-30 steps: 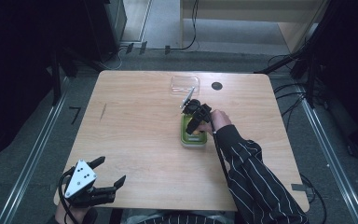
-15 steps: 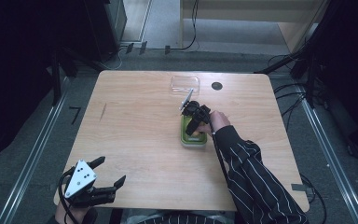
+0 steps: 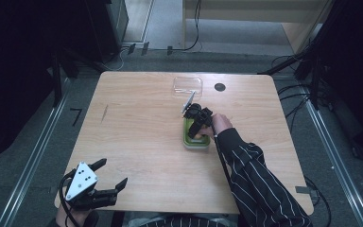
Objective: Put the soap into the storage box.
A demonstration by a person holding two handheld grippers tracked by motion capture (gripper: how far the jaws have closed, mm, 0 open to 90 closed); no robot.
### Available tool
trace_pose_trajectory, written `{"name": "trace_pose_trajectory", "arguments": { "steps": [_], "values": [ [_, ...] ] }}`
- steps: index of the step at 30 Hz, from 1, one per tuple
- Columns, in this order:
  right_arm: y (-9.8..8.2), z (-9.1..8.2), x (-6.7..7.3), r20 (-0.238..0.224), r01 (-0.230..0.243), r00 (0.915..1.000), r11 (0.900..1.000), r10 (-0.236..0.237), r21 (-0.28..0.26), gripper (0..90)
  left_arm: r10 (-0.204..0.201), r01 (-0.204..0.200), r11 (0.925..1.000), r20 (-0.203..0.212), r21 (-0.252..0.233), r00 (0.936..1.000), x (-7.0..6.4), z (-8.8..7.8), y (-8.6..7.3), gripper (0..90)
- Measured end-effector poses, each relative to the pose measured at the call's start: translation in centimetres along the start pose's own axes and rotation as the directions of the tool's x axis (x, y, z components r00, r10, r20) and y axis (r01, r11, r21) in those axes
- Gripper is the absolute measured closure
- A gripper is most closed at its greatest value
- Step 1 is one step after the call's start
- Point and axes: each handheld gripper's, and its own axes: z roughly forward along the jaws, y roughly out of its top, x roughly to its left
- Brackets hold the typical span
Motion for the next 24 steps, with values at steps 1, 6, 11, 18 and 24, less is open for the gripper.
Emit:
{"name": "trace_pose_trajectory", "arguments": {
  "steps": [1, 6, 11, 18, 24],
  "values": [
    [0.0, 0.0, 0.0, 0.001, -0.003, 1.0000, 1.000, 0.003, -0.001, 27.9, 0.000, 0.000, 1.0000, 0.000, 0.000, 1.0000, 0.0, 0.0, 0.0, 13.6],
    [0.0, 0.0, -0.1, 0.000, -0.008, 1.0000, 1.000, 0.008, -0.009, 23.1, -0.001, 0.001, 1.0000, 0.000, 0.000, 1.0000, 0.0, 0.0, 0.0, 13.6],
    [-0.1, -0.6, -0.2, -0.006, -0.021, 0.9998, 0.999, 0.021, -0.029, 17.7, 0.000, 0.000, 1.0000, 0.001, 0.001, 1.0000, 0.0, 0.0, 0.0, 13.6],
    [-0.6, -1.9, -0.2, 0.011, -0.030, 0.9995, 0.997, 0.031, -0.065, 9.5, 0.003, -0.003, 1.0000, 0.006, -0.002, 1.0000, 0.0, 0.2, 0.1, 13.6],
    [-1.4, -3.3, -0.3, 0.024, -0.054, 0.9981, 0.994, 0.056, -0.093, 3.3, 0.006, -0.006, 1.0000, 0.012, -0.005, 0.9999, 0.0, 0.4, 0.3, 13.6]
  ]
}}
